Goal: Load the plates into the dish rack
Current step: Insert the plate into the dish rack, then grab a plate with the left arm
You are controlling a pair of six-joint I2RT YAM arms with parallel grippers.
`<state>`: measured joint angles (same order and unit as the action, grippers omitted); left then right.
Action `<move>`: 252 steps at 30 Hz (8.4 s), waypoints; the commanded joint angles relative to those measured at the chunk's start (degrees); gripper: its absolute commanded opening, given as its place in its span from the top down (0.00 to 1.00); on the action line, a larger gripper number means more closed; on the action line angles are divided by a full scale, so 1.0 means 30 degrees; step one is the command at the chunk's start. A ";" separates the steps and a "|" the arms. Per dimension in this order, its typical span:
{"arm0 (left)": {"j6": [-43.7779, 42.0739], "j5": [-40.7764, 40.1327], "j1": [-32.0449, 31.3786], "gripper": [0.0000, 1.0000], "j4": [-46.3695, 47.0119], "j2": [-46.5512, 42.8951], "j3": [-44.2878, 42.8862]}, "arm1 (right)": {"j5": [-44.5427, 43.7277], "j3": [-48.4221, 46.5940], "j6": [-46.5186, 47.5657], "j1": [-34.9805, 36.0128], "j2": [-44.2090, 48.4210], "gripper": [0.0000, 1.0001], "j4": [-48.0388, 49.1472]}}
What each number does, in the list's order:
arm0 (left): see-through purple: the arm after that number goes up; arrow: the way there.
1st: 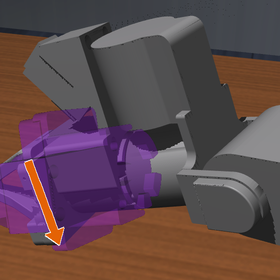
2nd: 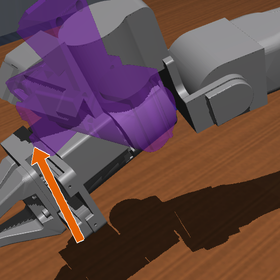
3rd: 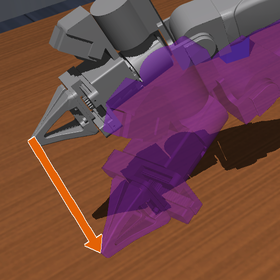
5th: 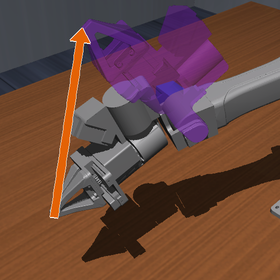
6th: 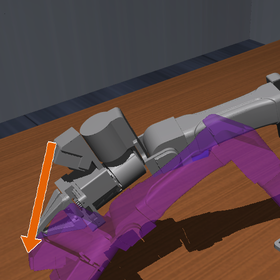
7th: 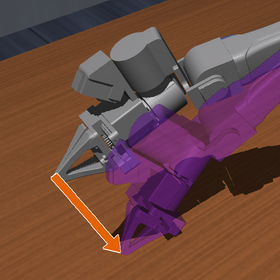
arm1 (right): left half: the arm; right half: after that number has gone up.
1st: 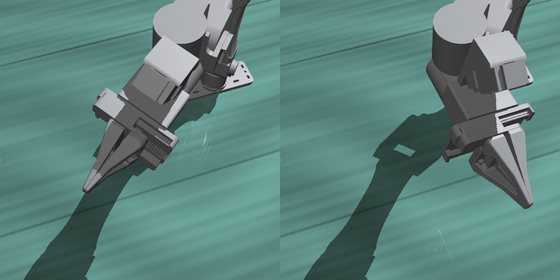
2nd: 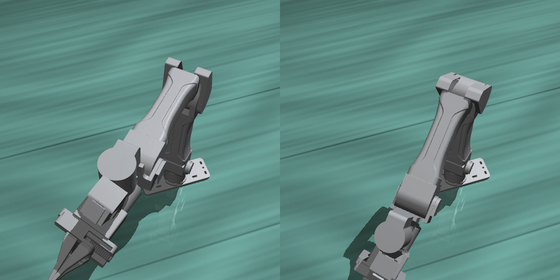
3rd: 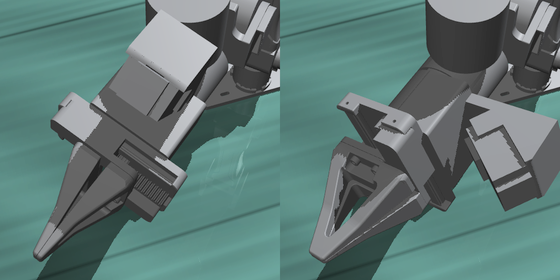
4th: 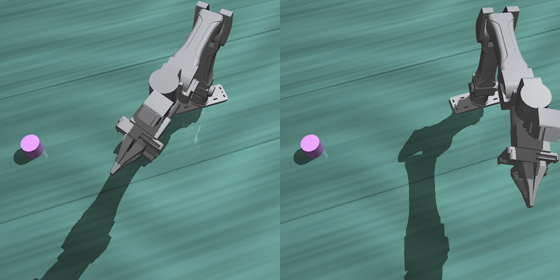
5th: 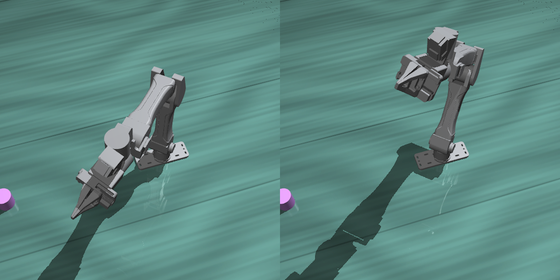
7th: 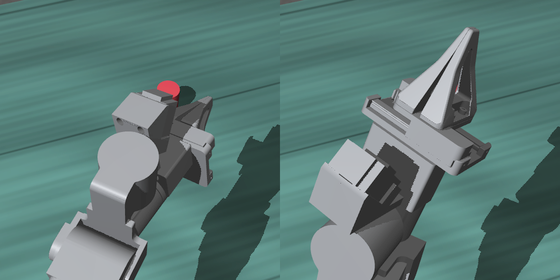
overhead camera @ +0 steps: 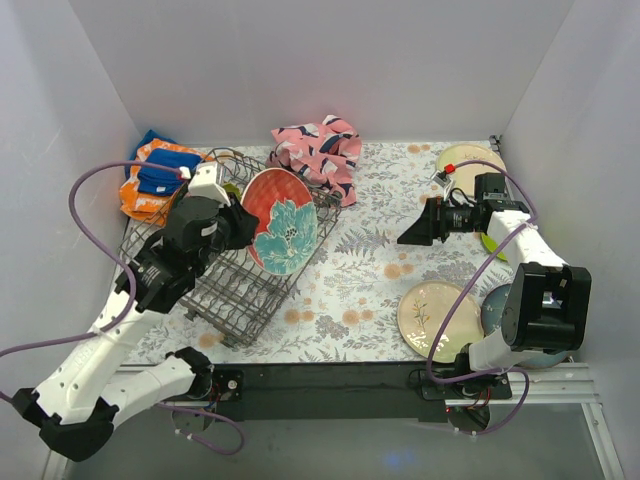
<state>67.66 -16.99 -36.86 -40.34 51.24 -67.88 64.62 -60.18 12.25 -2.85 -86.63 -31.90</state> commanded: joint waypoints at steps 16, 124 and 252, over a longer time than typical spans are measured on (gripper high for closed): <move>-0.5091 -0.0110 0.3202 1.00 0.1962 0.2635 -0.4356 | -0.0680 -0.0945 0.1043 0.0160 0.0078 0.02 -0.0704; -1.7544 0.2413 0.8918 0.60 0.7353 0.4863 0.0803 | -0.1909 -0.1970 0.1922 0.0160 -0.1124 0.02 -0.1261; 0.9058 1.5218 0.7252 0.20 0.8785 0.1199 0.5809 | -1.3338 -0.3006 1.2264 0.3874 -0.8133 0.99 -0.0559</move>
<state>91.15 28.29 -11.44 -18.11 53.60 -52.03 20.21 -78.74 49.89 3.11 -113.62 -26.22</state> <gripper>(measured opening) 0.806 0.029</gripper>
